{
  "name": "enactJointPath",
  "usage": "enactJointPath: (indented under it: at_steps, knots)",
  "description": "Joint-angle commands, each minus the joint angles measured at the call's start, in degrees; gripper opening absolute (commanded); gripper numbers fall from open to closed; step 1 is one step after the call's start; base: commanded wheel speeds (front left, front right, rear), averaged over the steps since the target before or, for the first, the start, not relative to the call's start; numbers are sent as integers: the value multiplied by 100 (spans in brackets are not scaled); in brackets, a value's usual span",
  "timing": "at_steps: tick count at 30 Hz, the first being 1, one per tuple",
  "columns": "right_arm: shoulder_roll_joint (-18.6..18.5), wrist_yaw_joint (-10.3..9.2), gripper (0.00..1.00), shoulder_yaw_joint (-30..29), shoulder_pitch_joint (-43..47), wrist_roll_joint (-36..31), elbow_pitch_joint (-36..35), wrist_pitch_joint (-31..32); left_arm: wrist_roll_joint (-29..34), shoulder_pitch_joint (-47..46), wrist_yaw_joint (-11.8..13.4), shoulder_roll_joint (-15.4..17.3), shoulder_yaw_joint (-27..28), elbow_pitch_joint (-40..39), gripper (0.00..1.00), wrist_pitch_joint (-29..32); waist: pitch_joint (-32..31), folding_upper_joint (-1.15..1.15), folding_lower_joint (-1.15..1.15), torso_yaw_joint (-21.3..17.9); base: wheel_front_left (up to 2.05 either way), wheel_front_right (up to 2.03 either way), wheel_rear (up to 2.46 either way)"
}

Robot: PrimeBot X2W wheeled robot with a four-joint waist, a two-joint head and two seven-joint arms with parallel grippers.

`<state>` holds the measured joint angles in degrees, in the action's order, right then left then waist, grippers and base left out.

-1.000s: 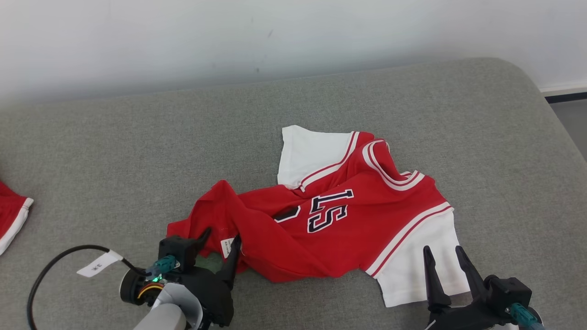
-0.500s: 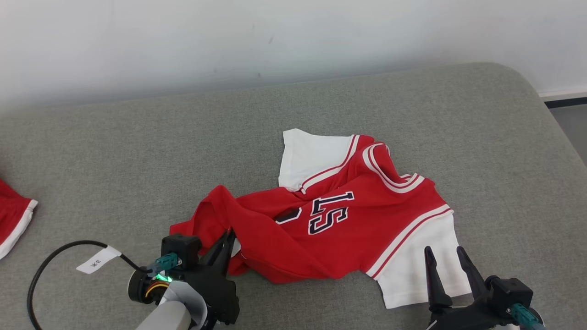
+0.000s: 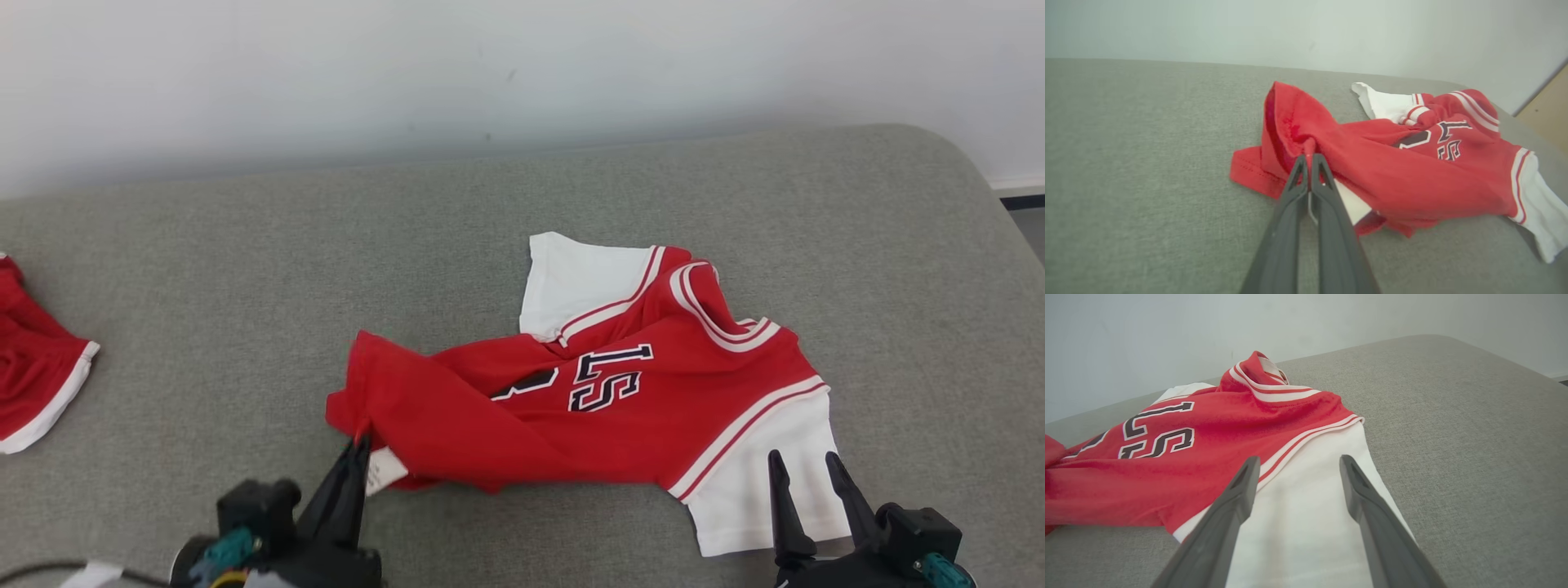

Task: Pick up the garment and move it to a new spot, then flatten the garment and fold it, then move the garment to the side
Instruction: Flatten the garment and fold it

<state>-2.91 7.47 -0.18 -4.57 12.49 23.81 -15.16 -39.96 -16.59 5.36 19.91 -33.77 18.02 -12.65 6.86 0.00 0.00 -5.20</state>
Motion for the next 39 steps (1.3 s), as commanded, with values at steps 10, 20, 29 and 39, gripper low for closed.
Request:
enactJointPath:
  at_steps: [10,20,29,39]
  knots:
    - [0,6,100,-1,-19,-41,45,-8,-270,1239,506,212,-19,-1040,86,228,-70,0,0,97,0,0,0]
    - [0,6,100,-118,156,-154,-9,-8,-477,1630,626,217,48,-1242,100,234,-151,0,0,158,0,0,0]
    - [-185,6,100,-362,307,-447,46,-9,-616,1279,333,22,112,-393,100,101,35,0,0,-4,0,0,0]
    - [-199,6,100,-430,-11,-501,743,152,-695,894,27,-147,106,302,100,39,159,0,0,-107,0,0,0]
